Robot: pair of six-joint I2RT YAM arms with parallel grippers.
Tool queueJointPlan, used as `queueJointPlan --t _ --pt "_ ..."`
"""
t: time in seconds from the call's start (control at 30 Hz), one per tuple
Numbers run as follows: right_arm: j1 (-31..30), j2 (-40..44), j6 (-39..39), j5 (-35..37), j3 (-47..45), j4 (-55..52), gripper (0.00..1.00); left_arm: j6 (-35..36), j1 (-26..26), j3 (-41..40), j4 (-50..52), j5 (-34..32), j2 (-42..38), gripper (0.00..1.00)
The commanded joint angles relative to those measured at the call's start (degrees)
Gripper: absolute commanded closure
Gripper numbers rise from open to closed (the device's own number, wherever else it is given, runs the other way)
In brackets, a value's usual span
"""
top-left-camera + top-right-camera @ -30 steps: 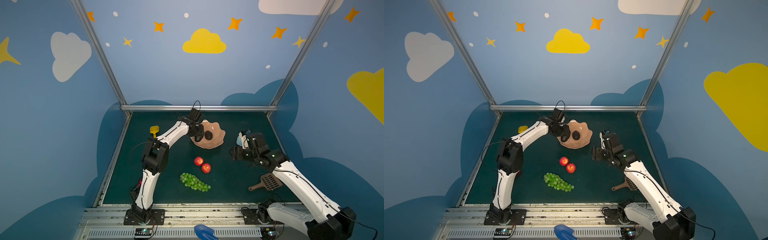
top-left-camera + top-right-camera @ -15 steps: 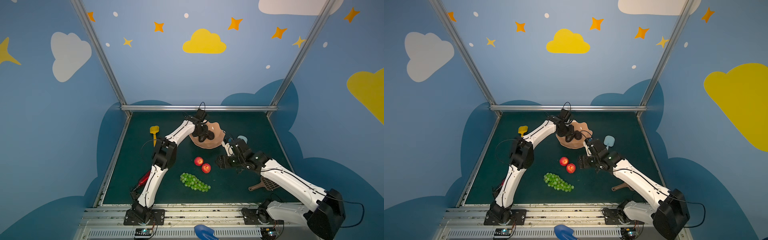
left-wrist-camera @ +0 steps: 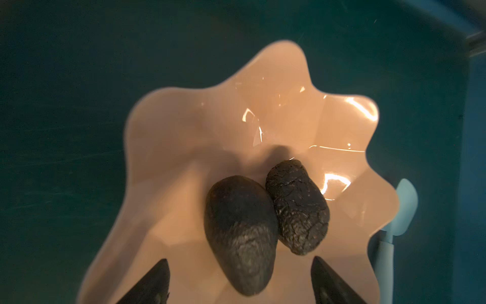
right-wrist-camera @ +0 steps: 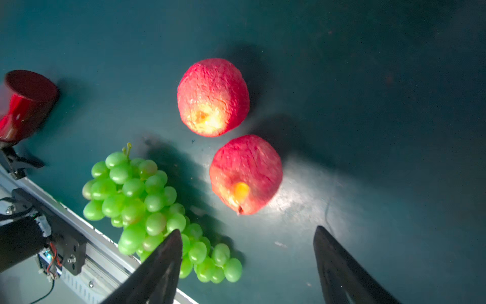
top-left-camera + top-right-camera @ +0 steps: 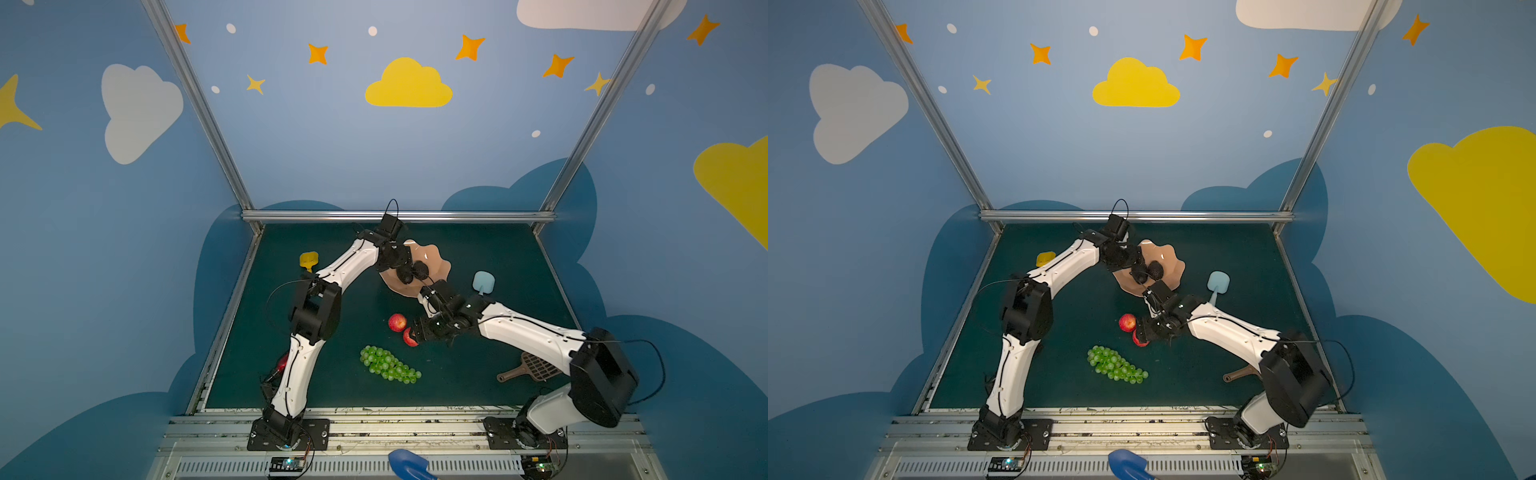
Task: Arrange fruit in a fruit bowl
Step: Pick up the fruit from the center of the table.
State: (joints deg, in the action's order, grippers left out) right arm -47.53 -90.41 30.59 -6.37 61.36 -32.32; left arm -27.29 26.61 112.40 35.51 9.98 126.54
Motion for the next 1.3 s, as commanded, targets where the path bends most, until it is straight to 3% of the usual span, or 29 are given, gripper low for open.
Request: queueJointPlan --t 0.0,0.4,0.77,0.97,1.13,1.27 --pt "-1.35 -4.69 1.62 0.21 4.88 -5.61 0.23 -1.35 -2.11 -6.94 -9.74 -1.77 -10.99 0.13" --pt "-1.31 -11.07 2.75 0.96 6.17 -3.80 0.26 -6.64 -10.61 -40.99 -26.14 -13.50 -43.14 0.01" --pt "-0.57 -12.94 3.12 4.62 6.48 -3.15 0.34 -3.27 -14.81 -53.25 -24.37 -18.33 -59.26 0.00" --pt "-0.11 -12.66 3.08 5.44 6.62 -3.27 0.54 -2.77 -16.97 -58.44 -24.51 -17.75 -64.43 0.00" --pt "3.72 -5.72 3.04 4.62 6.79 -8.94 0.62 -2.34 -17.73 -60.16 -23.66 -17.27 -66.48 0.00" --pt "8.20 2.10 -1.07 5.89 8.21 -13.03 0.62 -1.60 -17.97 -62.40 -23.94 -16.12 -68.55 0.00"
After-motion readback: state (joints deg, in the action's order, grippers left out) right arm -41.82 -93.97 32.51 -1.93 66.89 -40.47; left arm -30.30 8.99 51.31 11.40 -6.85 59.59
